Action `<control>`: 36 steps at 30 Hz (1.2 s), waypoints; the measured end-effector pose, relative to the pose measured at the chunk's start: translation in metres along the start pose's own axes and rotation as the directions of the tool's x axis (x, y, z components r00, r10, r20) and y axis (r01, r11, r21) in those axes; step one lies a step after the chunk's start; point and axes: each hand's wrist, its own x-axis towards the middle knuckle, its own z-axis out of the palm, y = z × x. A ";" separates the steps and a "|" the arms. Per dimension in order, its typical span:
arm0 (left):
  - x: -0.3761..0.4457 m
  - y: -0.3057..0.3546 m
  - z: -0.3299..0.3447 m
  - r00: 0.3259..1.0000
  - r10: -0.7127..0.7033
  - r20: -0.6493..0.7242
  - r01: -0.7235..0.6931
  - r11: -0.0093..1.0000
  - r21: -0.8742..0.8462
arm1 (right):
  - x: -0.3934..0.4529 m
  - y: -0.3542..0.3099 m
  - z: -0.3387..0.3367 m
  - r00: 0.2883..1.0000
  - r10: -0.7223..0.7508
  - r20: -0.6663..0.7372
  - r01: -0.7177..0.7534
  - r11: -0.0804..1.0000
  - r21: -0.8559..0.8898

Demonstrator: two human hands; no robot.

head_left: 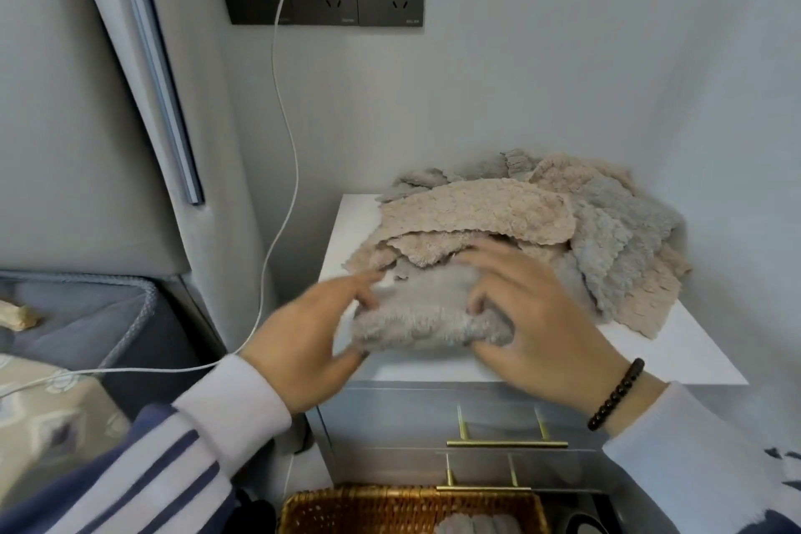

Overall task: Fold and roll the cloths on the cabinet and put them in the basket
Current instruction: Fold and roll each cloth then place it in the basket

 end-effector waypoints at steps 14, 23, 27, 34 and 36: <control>-0.007 0.009 0.048 0.918 0.229 0.323 -0.372 0.780 0.503 | -0.053 0.002 0.033 0.935 0.012 0.354 0.014 0.997 -0.072; -0.030 0.000 0.045 0.951 0.245 0.188 -0.301 0.877 0.376 | -0.045 0.006 0.025 0.925 0.038 0.378 -0.026 0.999 -0.037; -0.028 0.004 0.039 0.969 0.240 0.067 -0.249 0.918 0.309 | -0.045 0.008 0.016 0.916 0.169 0.363 -0.227 0.966 0.123; -0.018 0.007 0.032 0.999 -0.038 -0.019 0.039 0.993 0.113 | -0.037 0.007 0.014 0.877 0.400 0.267 -0.462 0.854 0.240; -0.014 0.008 0.034 0.980 -0.192 -0.053 0.191 0.981 -0.025 | -0.032 0.008 0.018 0.857 0.468 0.214 -0.513 0.809 0.286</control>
